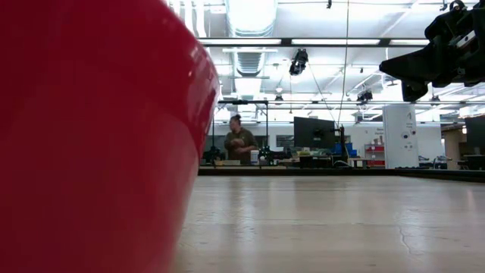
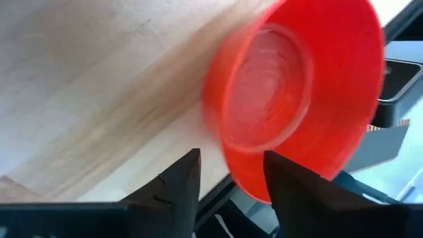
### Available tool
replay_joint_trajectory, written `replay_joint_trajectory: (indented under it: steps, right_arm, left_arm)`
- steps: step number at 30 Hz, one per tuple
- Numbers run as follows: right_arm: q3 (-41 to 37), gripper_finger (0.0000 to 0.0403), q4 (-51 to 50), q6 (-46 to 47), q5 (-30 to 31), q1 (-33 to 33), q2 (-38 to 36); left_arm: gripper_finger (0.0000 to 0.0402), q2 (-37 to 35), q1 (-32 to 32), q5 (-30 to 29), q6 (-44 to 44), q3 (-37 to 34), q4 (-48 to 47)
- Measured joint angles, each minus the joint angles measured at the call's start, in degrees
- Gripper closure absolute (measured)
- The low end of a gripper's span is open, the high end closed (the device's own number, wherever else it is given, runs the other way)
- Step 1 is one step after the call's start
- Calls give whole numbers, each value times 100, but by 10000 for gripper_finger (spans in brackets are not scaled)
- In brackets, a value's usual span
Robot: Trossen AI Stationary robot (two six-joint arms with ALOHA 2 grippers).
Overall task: Nest bowls inside each other
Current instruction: Stack the red bowl on the green bowl
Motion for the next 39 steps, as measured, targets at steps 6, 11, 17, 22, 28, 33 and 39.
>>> replay_joint_trajectory:
  steps: [6,11,17,22,28,33,39]
  right_arm:
    - [0,369,0,-6,-1,0,0]
    - [0,369,0,-6,-1,0,0]
    - [0,369,0,-8,-1,0,0]
    - [0,369,0,-7,0,0,-2]
    - [0,369,0,-4,1,0,0]
    - [0,369,0,-3,0,0,-2]
    - [0,369,0,0,1,0,0]
  left_arm:
    - [270,0,0,-2,-4,-64,28]
    - [300,0,0,-5,0,-64,28]
    - [335,0,0,-19,2,-64,23]
    - [361,0,0,-19,4,-64,9]
    - [394,0,0,-17,4,-66,-28]
    - [393,0,0,-17,68,-66,-28]
    - [396,-4,0,-11,172,-66,-34]
